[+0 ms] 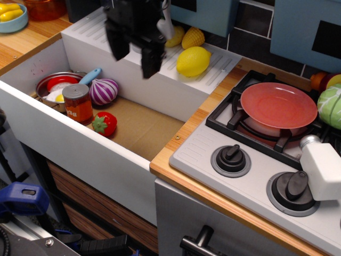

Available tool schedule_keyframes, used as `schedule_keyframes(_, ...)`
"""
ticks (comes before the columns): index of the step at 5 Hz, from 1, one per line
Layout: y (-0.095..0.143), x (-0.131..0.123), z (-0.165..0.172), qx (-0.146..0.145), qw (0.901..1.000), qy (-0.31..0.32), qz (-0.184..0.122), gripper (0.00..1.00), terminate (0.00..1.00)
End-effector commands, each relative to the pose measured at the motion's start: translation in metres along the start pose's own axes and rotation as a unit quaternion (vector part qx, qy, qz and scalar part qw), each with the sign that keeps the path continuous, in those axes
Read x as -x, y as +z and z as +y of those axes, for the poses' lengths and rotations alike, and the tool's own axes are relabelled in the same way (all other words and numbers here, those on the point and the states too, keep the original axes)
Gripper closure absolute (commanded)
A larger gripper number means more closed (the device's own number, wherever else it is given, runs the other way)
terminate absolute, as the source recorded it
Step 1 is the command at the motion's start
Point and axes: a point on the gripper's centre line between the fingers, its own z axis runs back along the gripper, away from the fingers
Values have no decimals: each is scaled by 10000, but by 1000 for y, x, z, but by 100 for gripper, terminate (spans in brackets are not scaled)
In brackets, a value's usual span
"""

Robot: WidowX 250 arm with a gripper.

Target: Put lemon on plate

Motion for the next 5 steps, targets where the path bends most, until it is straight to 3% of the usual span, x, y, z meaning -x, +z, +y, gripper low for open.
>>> schedule_keyframes(1, 7, -41, -7, 29, 9973, -164, -713, 0, 0)
schedule_keyframes(3, 0, -90, -16, 157, 9917, -292, -1239, 0, 0)
schedule_keyframes(4, 1, -115, -22, 256, 9900, -344, -1341, 0, 0)
schedule_keyframes(5, -9, -121, -21, 299, 9910, -355, -1255, 0, 0)
